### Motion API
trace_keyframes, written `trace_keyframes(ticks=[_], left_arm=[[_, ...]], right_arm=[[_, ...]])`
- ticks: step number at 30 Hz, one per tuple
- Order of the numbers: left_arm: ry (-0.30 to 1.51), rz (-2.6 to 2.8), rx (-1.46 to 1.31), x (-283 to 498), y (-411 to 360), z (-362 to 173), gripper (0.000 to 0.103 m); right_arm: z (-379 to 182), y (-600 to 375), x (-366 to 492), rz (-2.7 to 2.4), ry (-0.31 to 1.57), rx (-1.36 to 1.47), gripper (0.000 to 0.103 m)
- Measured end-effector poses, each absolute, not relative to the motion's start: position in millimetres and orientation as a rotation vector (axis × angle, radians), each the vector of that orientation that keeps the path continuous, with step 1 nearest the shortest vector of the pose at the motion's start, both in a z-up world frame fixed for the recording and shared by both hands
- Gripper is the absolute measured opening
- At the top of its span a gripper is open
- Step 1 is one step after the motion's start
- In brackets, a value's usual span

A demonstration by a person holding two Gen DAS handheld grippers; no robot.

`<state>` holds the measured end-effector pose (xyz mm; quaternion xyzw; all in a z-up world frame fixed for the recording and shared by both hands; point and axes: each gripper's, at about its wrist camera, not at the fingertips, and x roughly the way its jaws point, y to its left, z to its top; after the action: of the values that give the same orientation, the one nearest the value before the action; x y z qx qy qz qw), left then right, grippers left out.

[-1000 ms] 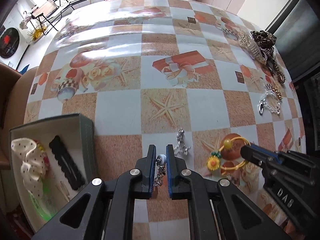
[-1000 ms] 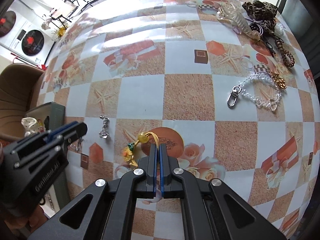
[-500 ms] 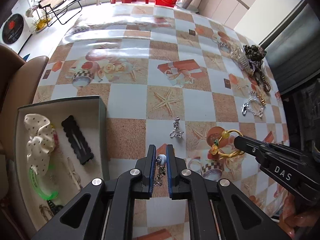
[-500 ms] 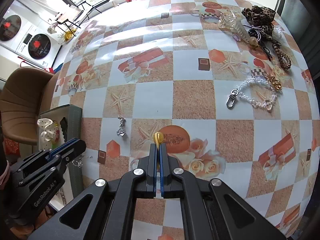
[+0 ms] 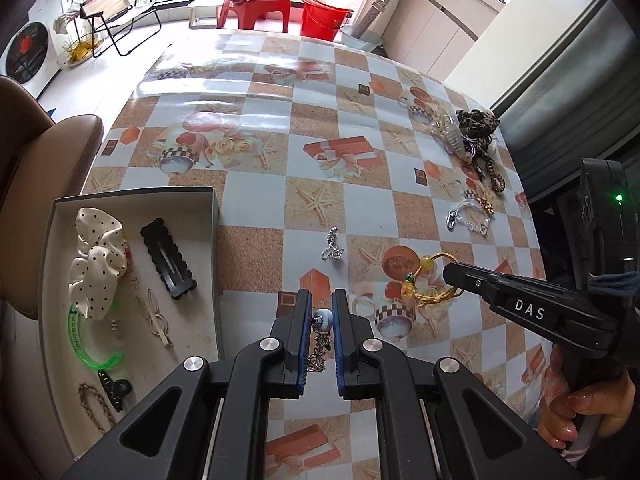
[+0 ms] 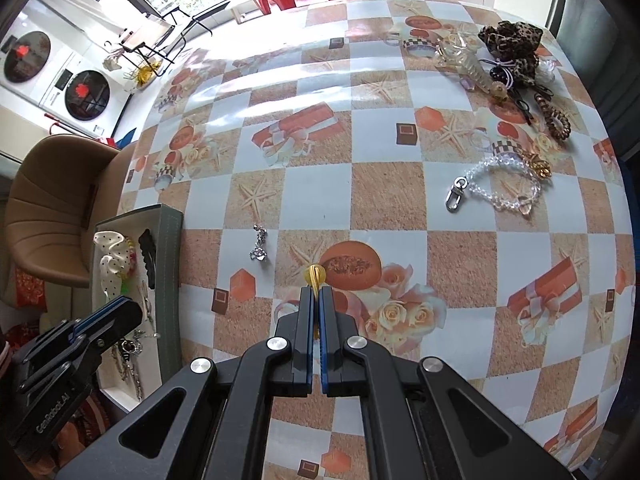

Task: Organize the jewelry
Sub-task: 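Carry the silver charm and yellow hair tie over to the tray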

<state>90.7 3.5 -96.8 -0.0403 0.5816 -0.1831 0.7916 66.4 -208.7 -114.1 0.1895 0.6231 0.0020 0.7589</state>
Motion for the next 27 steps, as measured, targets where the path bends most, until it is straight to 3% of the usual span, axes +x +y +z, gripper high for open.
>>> trace_keyframes(ticks=[11, 21, 22, 23, 24, 25, 27], left_arm=[[1.202, -0.432, -0.042, 79, -8, -97, 0.013], [1.292, -0.348, -0.02, 87, -10, -122, 0.014], [1.307, -0.337, -0.016, 89, -13, -128, 0.03], [1.317, -0.32, -0.009, 92, -17, -135, 0.065], [1.31, -0.308, -0.006, 92, -19, -137, 0.08], [1.293, -0.291, -0.001, 93, -21, -138, 0.091], [1.291, -0.299, 0.014, 96, -29, -143, 0.091]], right_arm=[[-122, -219, 54, -0.009, 1.366, 0.438, 0.002], [-127, -225, 50, -0.015, 1.373, 0.439, 0.002], [-128, -226, 50, -0.016, 1.376, 0.439, 0.002], [-129, -226, 49, -0.018, 1.377, 0.442, 0.002], [-130, -226, 49, -0.02, 1.378, 0.444, 0.002], [-131, -227, 47, -0.021, 1.378, 0.447, 0.002], [-132, -229, 45, -0.025, 1.377, 0.454, 0.002]])
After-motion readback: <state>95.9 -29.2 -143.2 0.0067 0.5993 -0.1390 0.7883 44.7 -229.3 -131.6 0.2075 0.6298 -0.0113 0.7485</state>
